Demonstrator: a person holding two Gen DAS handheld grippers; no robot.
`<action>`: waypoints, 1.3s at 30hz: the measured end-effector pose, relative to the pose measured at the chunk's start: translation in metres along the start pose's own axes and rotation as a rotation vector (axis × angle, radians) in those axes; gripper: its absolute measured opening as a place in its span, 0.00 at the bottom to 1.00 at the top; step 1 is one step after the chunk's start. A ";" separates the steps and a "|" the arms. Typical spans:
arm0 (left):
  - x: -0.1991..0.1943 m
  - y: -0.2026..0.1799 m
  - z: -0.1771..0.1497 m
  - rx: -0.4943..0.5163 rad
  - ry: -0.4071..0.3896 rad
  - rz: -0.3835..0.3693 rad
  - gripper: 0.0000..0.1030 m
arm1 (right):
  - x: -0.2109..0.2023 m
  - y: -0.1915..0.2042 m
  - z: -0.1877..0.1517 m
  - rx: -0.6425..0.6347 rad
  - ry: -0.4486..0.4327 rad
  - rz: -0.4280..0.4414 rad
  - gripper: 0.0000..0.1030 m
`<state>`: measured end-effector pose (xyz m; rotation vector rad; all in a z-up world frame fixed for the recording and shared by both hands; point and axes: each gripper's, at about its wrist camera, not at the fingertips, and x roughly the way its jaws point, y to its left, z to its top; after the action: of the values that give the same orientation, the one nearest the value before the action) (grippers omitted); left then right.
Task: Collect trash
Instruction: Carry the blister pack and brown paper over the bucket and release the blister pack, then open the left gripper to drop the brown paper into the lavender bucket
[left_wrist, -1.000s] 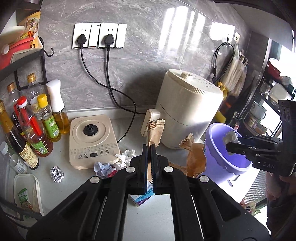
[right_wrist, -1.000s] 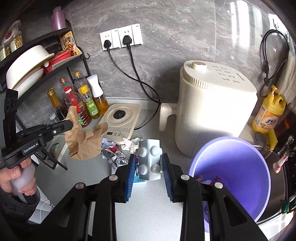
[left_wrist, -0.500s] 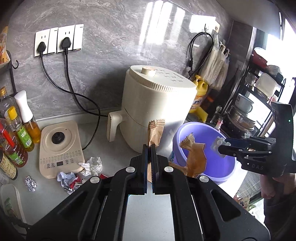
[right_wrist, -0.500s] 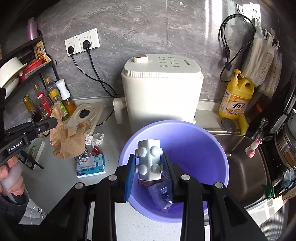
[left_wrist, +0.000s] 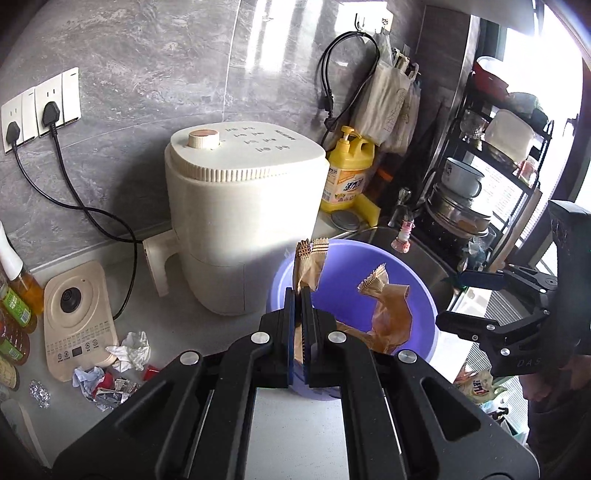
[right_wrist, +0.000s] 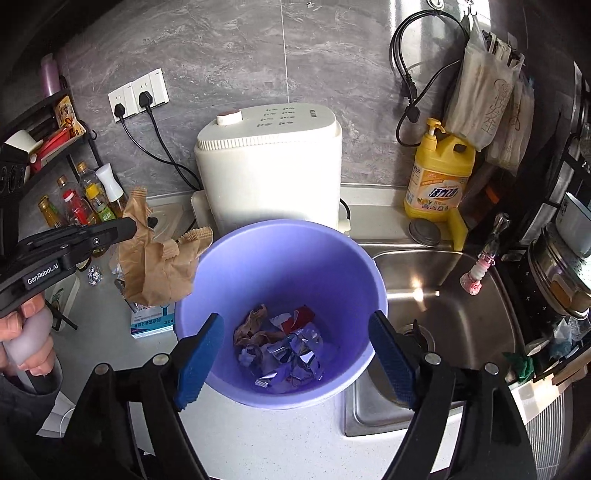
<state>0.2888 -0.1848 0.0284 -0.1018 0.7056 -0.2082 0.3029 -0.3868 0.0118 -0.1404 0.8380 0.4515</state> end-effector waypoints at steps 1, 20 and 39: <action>0.003 -0.005 0.002 0.012 0.011 -0.004 0.04 | -0.001 -0.005 -0.002 0.011 0.000 -0.003 0.77; 0.034 -0.042 0.002 0.139 0.139 -0.032 0.79 | -0.003 -0.036 -0.025 0.117 -0.024 0.009 0.77; -0.021 0.052 -0.030 -0.013 0.120 0.100 0.90 | 0.014 0.027 0.001 0.039 -0.024 0.063 0.78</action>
<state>0.2613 -0.1304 0.0108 -0.0665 0.8293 -0.1146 0.2997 -0.3582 0.0035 -0.0729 0.8291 0.4954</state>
